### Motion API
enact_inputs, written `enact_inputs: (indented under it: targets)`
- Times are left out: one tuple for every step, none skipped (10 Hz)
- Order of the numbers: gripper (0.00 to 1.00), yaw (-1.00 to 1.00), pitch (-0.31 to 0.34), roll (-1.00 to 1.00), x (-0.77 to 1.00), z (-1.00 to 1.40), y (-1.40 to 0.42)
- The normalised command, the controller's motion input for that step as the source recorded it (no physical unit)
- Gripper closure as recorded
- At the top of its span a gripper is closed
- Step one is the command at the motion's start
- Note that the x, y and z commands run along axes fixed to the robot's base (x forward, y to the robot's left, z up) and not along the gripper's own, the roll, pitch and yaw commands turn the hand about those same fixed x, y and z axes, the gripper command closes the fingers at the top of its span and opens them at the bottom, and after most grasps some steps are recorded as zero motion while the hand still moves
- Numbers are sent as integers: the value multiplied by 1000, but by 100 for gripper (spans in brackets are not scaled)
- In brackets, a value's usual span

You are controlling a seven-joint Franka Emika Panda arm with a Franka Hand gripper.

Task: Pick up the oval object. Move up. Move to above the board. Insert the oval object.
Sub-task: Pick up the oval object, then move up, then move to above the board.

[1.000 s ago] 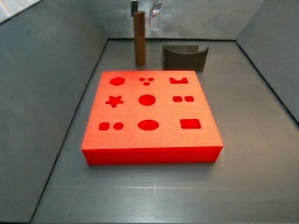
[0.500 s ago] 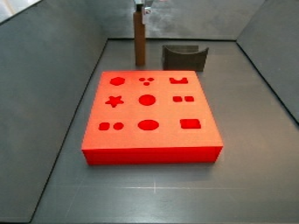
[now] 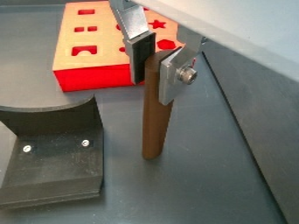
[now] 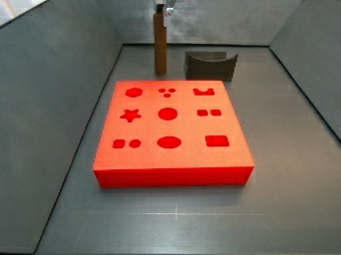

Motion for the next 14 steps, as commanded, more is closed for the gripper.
enact_inputs:
  targets:
    - [100, 0, 0, 0, 0, 0, 0]
    - [100, 0, 0, 0, 0, 0, 0]
    - [100, 0, 0, 0, 0, 0, 0]
    - [100, 0, 0, 0, 0, 833, 0]
    - [100, -5, 24, -2, -34, 789, 35]
    - [100, -8, 42, -9, -43, 647, 40]
    - [100, -14, 48, -16, -27, 492, 26]
    - [100, -16, 57, -26, 0, 260, 19]
    - [100, -88, 126, 14, -305, 1000, -295]
    - [100, -78, 115, 11, -307, 1000, -301]
    - [100, -53, 78, 12, -294, 1000, -279]
    - [100, -12, 22, -1, -255, 1000, -230]
    - [100, 0, 14, -9, -241, 1000, -220]
    - [100, 11, 15, -31, -209, 1000, -192]
